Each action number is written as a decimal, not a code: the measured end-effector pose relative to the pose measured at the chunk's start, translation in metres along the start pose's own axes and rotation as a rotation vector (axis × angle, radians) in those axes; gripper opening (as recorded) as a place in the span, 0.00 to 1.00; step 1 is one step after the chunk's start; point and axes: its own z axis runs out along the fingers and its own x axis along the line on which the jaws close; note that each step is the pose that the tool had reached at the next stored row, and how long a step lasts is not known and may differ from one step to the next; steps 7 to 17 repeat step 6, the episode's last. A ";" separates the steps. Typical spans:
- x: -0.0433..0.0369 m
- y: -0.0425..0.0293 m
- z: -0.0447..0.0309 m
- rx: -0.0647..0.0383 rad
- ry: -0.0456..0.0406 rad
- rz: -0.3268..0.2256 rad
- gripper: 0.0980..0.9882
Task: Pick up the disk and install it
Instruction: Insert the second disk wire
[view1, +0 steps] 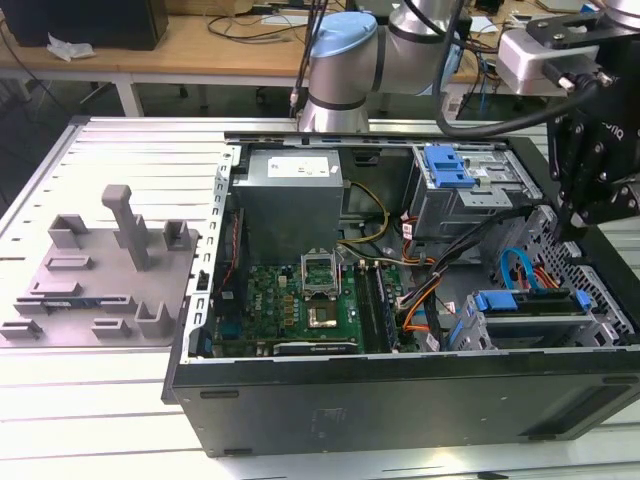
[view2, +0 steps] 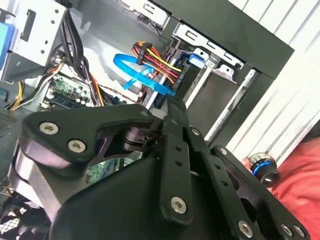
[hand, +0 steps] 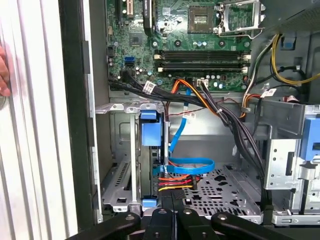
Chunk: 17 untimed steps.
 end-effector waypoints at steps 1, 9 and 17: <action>0.0000 0.0000 -0.0001 0.000 0.0038 -0.001 0.01; 0.0000 0.0000 0.0000 0.000 0.0149 -0.002 0.01; 0.0000 0.0000 0.0000 0.000 0.0149 -0.002 0.01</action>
